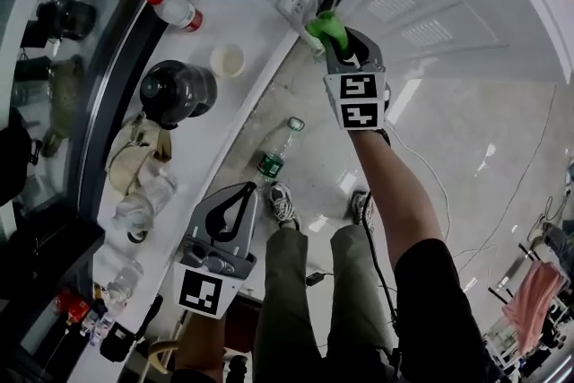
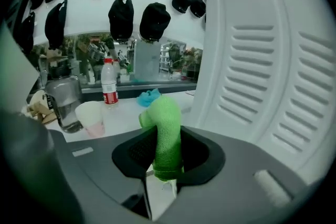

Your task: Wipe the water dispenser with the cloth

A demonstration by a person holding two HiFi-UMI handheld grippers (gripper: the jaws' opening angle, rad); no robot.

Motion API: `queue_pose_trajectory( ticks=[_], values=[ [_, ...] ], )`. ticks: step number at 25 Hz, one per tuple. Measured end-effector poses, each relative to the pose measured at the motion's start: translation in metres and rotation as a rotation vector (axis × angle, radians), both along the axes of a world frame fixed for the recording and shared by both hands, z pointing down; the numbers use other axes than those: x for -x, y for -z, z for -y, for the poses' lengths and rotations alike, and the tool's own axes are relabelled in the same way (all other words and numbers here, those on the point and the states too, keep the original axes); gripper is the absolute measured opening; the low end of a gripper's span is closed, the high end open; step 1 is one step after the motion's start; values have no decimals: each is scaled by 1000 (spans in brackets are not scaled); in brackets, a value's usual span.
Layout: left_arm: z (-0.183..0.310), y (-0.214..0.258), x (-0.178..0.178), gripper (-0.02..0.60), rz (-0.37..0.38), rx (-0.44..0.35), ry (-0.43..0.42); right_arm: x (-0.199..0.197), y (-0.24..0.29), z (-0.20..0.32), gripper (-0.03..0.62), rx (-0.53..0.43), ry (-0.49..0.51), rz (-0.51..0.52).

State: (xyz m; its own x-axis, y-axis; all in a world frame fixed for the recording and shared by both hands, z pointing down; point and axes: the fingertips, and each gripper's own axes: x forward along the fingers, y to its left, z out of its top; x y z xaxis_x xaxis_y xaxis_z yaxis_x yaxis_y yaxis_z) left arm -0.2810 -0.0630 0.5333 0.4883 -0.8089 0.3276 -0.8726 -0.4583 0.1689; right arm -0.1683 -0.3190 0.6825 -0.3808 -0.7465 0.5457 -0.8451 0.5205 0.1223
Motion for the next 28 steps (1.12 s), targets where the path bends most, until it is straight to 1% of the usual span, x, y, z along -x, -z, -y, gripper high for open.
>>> queue_pose_trajectory(
  ticks=[3, 5, 7, 9, 12, 14, 19, 24, 26, 28],
  values=[
    [0, -7, 21, 2, 6, 8, 23, 2, -10, 23, 114, 19, -48, -29],
    [2, -14, 29, 2, 2, 19, 34, -2, -16, 34, 114, 30, -76, -49],
    [5, -17, 28, 2, -7, 22, 35, -11, -19, 40, 114, 38, -97, -62],
    [7, -17, 19, 2, -14, 19, 22, -23, -21, 38, 112, 44, -105, -61],
    [12, -15, 1, 2, -13, 12, -9, -48, -23, 27, 113, 59, -130, -51],
    [16, -11, -14, 2, -10, 1, -27, -73, -22, 16, 112, 65, -153, -45],
    [22, -2, -56, 2, -18, -19, -51, -155, -15, -19, 114, 83, -182, -68],
    [24, 13, -111, 2, -27, -44, -102, -227, -17, -53, 114, 126, -215, -105],
    [23, 18, -132, 2, -25, -49, -120, -250, -17, -64, 114, 140, -237, -95],
    [22, 23, -152, 2, -20, -55, -135, -263, -14, -76, 112, 149, -251, -53]
  ],
)
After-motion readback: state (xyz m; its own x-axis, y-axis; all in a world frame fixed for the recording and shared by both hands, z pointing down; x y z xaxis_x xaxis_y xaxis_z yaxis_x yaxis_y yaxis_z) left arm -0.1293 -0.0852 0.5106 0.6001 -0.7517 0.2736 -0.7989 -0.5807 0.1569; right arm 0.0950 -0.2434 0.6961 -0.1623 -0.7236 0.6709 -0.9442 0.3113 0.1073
